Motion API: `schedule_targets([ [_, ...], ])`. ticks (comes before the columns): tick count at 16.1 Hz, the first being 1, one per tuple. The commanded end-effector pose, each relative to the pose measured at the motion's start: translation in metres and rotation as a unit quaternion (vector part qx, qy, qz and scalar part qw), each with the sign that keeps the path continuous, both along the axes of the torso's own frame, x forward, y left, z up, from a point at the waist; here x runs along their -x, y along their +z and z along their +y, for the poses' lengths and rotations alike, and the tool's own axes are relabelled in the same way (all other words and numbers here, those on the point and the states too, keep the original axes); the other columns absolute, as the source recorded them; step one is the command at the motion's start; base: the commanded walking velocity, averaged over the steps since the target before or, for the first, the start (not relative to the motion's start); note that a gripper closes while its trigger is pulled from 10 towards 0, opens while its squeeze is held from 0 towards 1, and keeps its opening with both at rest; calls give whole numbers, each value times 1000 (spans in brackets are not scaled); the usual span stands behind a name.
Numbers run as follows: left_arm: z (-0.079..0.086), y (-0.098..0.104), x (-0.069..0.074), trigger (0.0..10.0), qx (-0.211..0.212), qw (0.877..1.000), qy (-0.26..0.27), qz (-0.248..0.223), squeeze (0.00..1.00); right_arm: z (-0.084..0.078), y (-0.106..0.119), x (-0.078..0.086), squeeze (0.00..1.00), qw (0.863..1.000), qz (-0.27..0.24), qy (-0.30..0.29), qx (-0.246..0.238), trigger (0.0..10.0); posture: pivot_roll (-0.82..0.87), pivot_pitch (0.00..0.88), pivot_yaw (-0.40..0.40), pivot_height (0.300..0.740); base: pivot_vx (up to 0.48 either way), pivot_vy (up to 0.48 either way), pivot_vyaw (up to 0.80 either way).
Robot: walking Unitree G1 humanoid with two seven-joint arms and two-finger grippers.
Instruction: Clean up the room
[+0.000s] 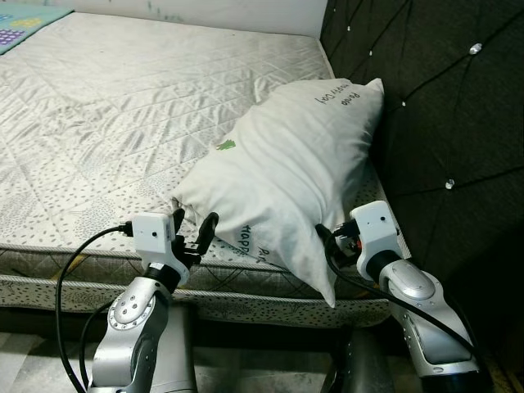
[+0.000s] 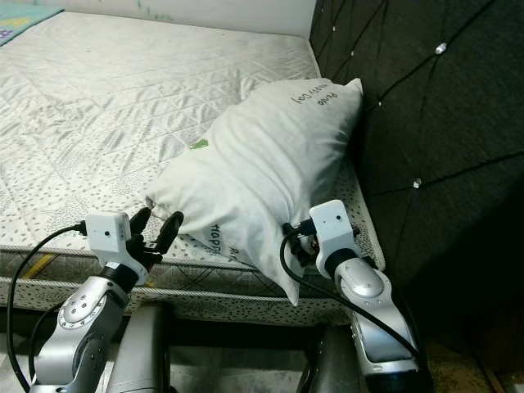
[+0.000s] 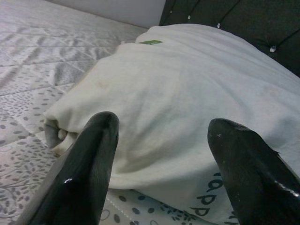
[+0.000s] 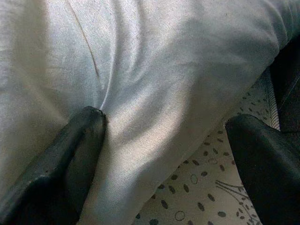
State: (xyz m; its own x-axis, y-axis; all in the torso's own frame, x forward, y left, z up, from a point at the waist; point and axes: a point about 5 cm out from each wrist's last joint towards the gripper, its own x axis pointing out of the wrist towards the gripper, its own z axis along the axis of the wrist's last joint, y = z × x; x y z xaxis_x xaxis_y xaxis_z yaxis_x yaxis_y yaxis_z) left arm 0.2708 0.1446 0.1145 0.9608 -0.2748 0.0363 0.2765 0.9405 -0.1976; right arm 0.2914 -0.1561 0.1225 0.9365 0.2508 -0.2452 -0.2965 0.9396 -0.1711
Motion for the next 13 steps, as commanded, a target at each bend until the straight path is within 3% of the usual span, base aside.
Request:
schedule_targets([
  [1, -2, 2, 0, 10000, 0, 1000, -4, -1, 0, -1, 3, -2, 0, 999, 12, -20, -46, 10000, -24, 67, -82, 480, 0, 0, 0],
  [3, -1, 2, -1, 10000, 1, 1000, -3, -2, 0, -2, 16, -11, 0, 988, 9, -54, -145, 10000, -23, 65, -80, 480, 0, 0, 0],
  [4, -1, 2, -1, 10000, 1, 1000, -2, -2, 0, -2, 22, -13, 0, 983, 3, -57, -172, 10000, -23, 65, -80, 480, 0, 0, 0],
  [5, 1, 2, -1, 10000, 1, 1000, -1, -1, 0, -4, 31, -16, 0, 971, -4, -65, -229, 10000, -24, 61, -82, 480, 0, 0, 0],
  [6, 1, 2, -1, 10000, 1, 1000, 0, -1, 0, -4, 34, -16, 0, 966, -4, -61, -251, 10000, -26, 59, -83, 480, 0, 0, 0],
  [9, -1, 2, -2, 10000, 3, 1000, -2, -1, 0, 7, 25, -2, 0, 963, 57, 1, -262, 10000, -27, 56, -81, 480, 0, 0, 0],
  [13, -1, 1, -2, 10000, 0, 1000, -5, 3, 0, 17, 18, 14, 0, 964, 104, 59, -238, 10000, -31, 57, -76, 480, 0, 0, 0],
])
